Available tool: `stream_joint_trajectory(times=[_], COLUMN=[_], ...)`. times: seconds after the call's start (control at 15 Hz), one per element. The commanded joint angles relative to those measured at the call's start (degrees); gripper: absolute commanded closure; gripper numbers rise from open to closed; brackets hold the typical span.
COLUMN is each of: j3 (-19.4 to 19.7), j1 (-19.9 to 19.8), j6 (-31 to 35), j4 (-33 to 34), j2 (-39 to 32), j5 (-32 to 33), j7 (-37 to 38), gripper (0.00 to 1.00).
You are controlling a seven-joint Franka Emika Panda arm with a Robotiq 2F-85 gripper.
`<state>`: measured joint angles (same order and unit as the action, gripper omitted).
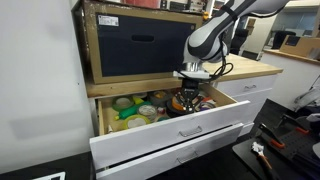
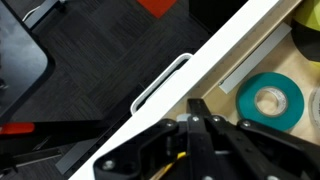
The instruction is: Pull open the top left drawer
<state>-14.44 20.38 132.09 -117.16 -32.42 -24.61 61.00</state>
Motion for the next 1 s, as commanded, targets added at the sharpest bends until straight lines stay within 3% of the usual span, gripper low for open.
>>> stream_joint_trajectory(times=[0.0, 0.2, 0.27, 0.4, 0.67, 0.8, 0.87, 0.93], j3=[-0.35, 0.0, 1.03, 2.02, 4.23, 3.34, 3.17, 2.38], j1=[1.2, 2.37, 3.81, 4.99, 8.16, 8.02, 7.96, 7.24], j6=[-2.48, -2.76, 0.81, 1.77, 0.4, -1.19, -1.45, -2.01], j4=[0.34, -0.05, -0.79, -0.79, -1.22, -9.59, -11.33, -13.02], j2=[-2.28, -1.99, -1.18, 0.14, 2.74, 11.62, 13.77, 15.97], j5=[0.52, 1.44, 3.64, 7.03, 17.86, 20.61, 21.84, 22.42], j7=[-1.25, -0.97, -0.24, 0.77, 1.01, -0.18, -0.1, -1.55], gripper=[1.0, 1.0, 1.0, 1.0, 1.0, 1.0, 0.74, 0.73])
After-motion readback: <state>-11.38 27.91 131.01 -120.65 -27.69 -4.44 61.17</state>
